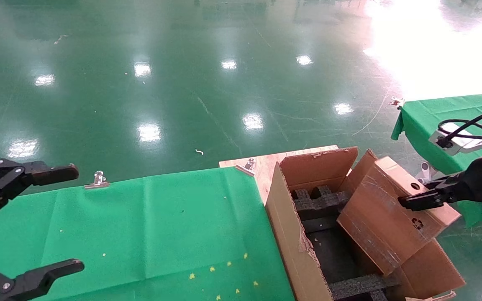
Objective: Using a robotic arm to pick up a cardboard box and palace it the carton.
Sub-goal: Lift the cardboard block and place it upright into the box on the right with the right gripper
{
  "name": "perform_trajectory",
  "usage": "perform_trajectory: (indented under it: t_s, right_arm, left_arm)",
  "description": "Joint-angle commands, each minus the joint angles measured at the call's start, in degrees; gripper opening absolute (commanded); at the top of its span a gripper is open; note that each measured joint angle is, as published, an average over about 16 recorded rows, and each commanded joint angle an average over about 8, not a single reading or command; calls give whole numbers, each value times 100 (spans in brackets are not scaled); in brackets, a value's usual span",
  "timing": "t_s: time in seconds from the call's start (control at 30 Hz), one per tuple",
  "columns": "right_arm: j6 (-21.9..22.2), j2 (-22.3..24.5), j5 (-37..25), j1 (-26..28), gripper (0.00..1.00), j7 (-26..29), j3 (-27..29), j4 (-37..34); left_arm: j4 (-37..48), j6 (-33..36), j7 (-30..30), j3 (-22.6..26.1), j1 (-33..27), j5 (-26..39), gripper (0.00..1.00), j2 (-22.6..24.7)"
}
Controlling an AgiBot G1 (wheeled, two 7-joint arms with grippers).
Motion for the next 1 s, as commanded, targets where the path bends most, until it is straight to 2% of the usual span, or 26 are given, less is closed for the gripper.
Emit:
perform_trajectory:
  t_s: [0.03,0.47,0.6,0.77,1.0]
  right_arm:
    - [88,94,-95,27,0,260,-32,254]
    - [62,58,-81,34,0,188,-20,167]
    - [171,51,-92,-1,0,265,-27,175]
    - [551,62,-201,-107,0,663,-77,303]
    - [1023,219,-538,-189,0,1597,-201,813]
  left_arm:
    - [0,0,0,1,0,0,100,0]
    - [1,-1,0,1,0,-1,100,-1]
    - [3,-1,1,2,0,-1,100,-1]
    - [4,0,3,4,-1,-2,100,-1]
    - [5,0,4,7,-3,-3,100,-2]
